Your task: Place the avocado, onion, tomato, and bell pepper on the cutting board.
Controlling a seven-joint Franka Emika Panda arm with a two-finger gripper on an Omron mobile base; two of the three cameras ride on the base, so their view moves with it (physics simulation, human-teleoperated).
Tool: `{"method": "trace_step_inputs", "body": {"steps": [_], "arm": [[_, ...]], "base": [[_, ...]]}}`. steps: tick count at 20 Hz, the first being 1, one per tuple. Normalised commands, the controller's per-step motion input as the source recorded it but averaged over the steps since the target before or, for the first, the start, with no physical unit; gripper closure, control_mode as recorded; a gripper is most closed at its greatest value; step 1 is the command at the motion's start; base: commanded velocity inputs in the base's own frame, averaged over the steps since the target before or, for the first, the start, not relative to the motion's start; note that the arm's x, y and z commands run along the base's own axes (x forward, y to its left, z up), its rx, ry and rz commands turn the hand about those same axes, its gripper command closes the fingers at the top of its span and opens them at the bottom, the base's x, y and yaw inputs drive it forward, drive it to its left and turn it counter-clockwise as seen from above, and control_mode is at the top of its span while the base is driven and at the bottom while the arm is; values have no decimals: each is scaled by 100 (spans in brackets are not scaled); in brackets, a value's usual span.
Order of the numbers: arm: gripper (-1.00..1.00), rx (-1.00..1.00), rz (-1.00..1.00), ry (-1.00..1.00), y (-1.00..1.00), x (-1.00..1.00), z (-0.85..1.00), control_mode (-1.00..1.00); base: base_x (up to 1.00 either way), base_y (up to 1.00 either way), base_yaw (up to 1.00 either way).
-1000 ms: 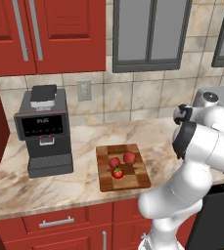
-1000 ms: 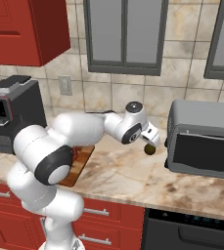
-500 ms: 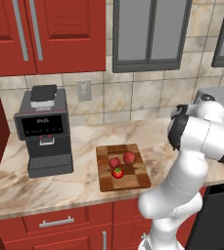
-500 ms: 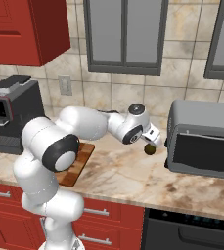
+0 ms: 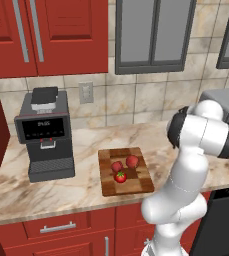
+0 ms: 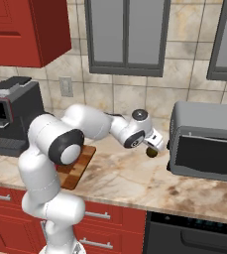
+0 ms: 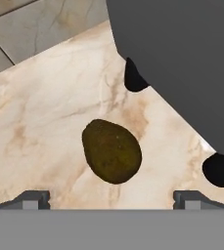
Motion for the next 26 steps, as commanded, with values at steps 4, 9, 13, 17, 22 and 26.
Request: {"method": "trace_step_inputs", "body": {"steps": [4,9,13,17,22,26], "arm": [[-100,0,0,0,-3,16,-21,-100],[-100,0,0,0,-7,17,-22,-100],[-100,0,0,2,-7,21,-23,-100],[-100,0,0,1,-12,21,-20,-100],[-100,0,0,0,-18,20,-15,-100],[-100,0,0,0,-17,17,-14,-100]], "base": [[0,0,0],[0,0,0],[0,0,0],[0,0,0],[0,0,0],[0,0,0]]}}
